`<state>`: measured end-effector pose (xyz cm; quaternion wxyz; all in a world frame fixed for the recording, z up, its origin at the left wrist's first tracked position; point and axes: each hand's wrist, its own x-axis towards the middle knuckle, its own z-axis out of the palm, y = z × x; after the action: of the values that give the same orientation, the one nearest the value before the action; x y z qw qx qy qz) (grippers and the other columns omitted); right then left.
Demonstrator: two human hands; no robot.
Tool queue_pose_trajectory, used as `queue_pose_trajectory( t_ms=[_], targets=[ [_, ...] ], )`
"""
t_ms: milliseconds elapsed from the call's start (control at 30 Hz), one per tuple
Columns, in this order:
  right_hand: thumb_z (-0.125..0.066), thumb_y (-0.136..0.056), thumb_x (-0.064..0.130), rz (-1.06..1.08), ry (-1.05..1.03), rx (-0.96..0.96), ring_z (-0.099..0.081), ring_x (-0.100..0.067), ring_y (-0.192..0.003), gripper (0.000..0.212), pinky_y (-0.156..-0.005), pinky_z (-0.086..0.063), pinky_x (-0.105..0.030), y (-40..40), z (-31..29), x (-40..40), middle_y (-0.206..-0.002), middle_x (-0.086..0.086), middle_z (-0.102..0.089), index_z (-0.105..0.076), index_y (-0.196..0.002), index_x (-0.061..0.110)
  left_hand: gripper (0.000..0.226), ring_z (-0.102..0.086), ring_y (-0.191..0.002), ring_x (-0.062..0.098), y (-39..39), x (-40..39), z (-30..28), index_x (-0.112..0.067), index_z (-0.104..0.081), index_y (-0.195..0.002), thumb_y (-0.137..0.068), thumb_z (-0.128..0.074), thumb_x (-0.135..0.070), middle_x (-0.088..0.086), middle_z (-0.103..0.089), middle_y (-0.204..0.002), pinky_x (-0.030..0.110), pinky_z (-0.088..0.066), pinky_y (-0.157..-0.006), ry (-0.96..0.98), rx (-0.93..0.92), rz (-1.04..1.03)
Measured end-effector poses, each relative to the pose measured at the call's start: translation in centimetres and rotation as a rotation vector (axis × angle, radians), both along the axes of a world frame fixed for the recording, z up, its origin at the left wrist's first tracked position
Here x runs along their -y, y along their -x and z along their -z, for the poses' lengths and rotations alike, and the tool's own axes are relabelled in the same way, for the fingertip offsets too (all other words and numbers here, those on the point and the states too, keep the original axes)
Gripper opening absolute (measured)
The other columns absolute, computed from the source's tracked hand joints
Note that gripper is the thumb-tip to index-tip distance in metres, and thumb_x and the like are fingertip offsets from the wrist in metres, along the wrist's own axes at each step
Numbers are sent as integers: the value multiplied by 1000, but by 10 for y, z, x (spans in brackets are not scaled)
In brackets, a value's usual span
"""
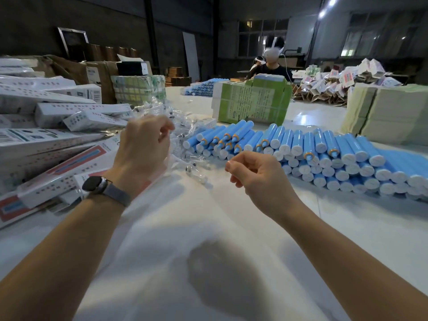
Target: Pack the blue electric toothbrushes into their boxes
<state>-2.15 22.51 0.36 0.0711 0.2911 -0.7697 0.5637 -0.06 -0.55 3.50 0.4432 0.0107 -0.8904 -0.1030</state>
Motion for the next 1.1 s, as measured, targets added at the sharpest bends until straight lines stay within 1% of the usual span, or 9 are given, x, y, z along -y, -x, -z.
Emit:
queue_pose_trajectory(
  t_ms=[133, 233, 333, 433, 567, 700, 800, 933, 1100],
  targets=[
    [-68, -90, 30, 24, 120, -27, -58, -9, -70, 13, -63, -47, -28, 0, -13, -4, -83, 4, -62, -62, -101, 30, 19, -61, -71, -8, -3, -48, -43, -26, -67, -100, -90, -72, -10, -19, -63, -84, 3, -47, -66, -331, -156, 282],
    [-64, -84, 46, 3, 175, -68, -63, -8, -93, 48, -79, -55, -32, -2, -29, -12, -108, 4, -59, -46, -127, 33, 15, -65, -77, -3, -4, -94, -56, -19, -65, -95, -90, -71, -6, -11, -66, -86, 13, -54, -70, -601, -272, 614],
    [-60, -87, 35, -99, 301, -103, -66, -26, -102, 45, -86, -58, -48, -9, -41, -23, -115, -9, -60, -40, -128, 39, 13, -67, -84, 6, 0, -130, -53, -12, -62, -100, -92, -69, -4, 1, -66, -95, 23, -57, -76, -869, -291, 789],
    [-59, -92, 27, -108, 418, -134, -70, -28, -95, 47, -77, -61, -42, -16, -42, -41, -111, -11, -65, -39, -132, 40, 17, -71, -85, 9, -1, -157, -38, -14, -55, -106, -95, -67, -15, 6, -65, -101, 26, -59, -71, -1055, -225, 925],
    [-59, -94, 15, -63, 513, -172, -72, -28, -93, 49, -77, -59, -40, -17, -34, -61, -110, -11, -69, -41, -130, 44, 43, -73, -98, 21, -11, -178, -3, -26, -42, -125, -90, -64, -37, 4, -65, -117, 37, -62, -78, -1007, 29, 1118],
    [-58, -96, 17, -9, 554, -175, -72, -27, -87, 34, -72, -59, -39, -13, -29, -71, -104, -8, -70, -51, -116, 43, 64, -70, -106, 12, -14, -193, 21, -39, -25, -147, -91, -57, -34, -10, -64, -124, 24, -58, -78, -997, 191, 1193],
    [-57, -96, 24, 28, 527, -207, -71, -27, -87, 27, -68, -59, -38, -12, -27, -74, -104, -9, -67, -50, -112, 45, 56, -70, -108, 18, -14, -194, 33, -43, -30, -144, -101, -53, -15, -4, -67, -122, 27, -59, -80, -938, 250, 1227],
    [-51, -98, 35, 34, 508, -229, -65, -27, -89, 26, -73, -57, -37, -12, -22, -70, -107, -23, -54, -42, -121, 43, 51, -68, -111, 15, -13, -190, 40, -23, -33, -149, -101, -47, -13, -10, -67, -119, 23, -57, -82, -892, 236, 1262],
    [-45, -93, 51, 364, 437, -256, -55, 0, -78, 17, -65, -46, -16, 14, -33, -91, -90, 11, -55, -51, -107, 42, 52, -68, -106, 10, -12, -186, 41, -32, -34, -145, -98, -51, -18, -13, -68, -113, 22, -56, -82, -924, 188, 1231]
  ],
)
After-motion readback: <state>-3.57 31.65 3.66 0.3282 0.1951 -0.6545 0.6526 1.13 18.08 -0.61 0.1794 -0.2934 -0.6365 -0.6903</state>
